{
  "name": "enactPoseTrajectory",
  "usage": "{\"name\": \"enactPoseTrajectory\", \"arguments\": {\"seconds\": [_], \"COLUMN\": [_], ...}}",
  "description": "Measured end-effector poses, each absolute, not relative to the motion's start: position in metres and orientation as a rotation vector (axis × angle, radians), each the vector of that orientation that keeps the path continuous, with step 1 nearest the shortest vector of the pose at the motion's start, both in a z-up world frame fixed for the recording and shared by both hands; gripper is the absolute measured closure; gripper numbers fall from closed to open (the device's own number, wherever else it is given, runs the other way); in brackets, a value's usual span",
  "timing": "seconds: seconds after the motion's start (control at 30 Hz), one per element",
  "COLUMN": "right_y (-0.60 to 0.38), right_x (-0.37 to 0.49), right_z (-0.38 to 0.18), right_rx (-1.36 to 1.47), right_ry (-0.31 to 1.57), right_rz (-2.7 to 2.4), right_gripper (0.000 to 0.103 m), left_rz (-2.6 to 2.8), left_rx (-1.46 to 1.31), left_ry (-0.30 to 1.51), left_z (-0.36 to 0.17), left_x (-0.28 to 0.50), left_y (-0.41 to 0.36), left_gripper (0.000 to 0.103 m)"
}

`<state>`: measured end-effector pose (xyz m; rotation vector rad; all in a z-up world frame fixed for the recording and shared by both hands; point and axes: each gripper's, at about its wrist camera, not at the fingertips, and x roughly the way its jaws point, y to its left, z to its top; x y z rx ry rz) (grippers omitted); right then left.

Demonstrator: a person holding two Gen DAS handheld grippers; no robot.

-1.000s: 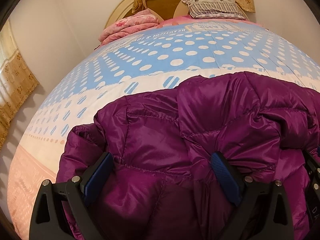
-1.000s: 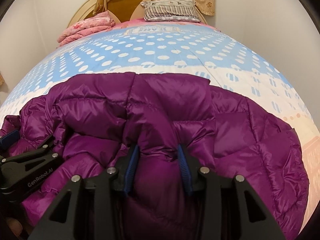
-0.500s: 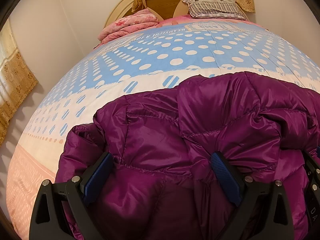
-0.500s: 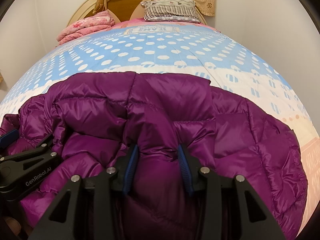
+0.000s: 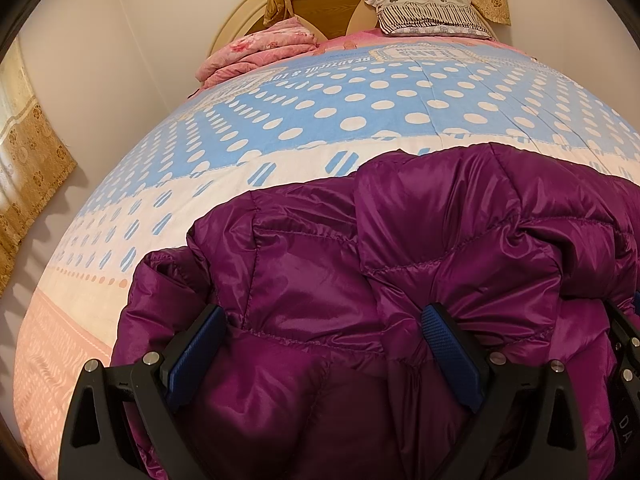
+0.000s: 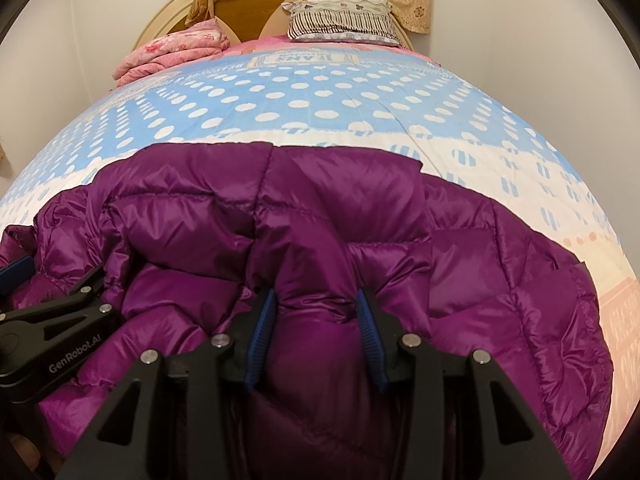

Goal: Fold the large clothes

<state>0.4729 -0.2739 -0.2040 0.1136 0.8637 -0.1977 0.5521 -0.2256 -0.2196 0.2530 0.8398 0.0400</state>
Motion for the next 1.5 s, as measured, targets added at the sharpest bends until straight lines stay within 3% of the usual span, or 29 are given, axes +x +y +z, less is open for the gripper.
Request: {"name": "enactPoseTrajectory", "arguments": {"seconds": [0.17, 0.3, 0.33, 0.47, 0.93, 1.5], "right_y": [-0.278, -0.294, -0.298, -0.309, -0.320, -0.295], "right_x": [0.477, 0.441, 0.427, 0.365, 0.182, 0.072], "right_z": [-0.194, -0.158, -0.149, -0.136, -0.173, -0.198], "right_rx": [0.098, 0.153, 0.153, 0.178, 0.218, 0.268], "right_ry": [0.916, 0.853, 0.837, 0.843, 0.901, 0.970], "right_rz": [-0.148, -0.127, -0.128, -0.103, -0.182, -0.130], "right_gripper": [0.050, 0.028, 0.027, 0.026, 0.021, 0.023], "left_rz": [0.000, -0.083, -0.106, -0.126, -0.086, -0.153], "left_rx": [0.199, 0.133, 0.151, 0.226, 0.207, 0.122], "left_ry": [0.904, 0.812, 0.785, 0.735, 0.821, 0.845], "left_z": [-0.200, -0.149, -0.140, -0.131, -0.195, -0.218], "left_x": [0.553, 0.511, 0.495, 0.427, 0.239, 0.165], "left_y": [-0.210, -0.181, -0.175, -0.142, -0.036, -0.017], "left_gripper": [0.004, 0.004, 0.004, 0.004, 0.004, 0.005]}}
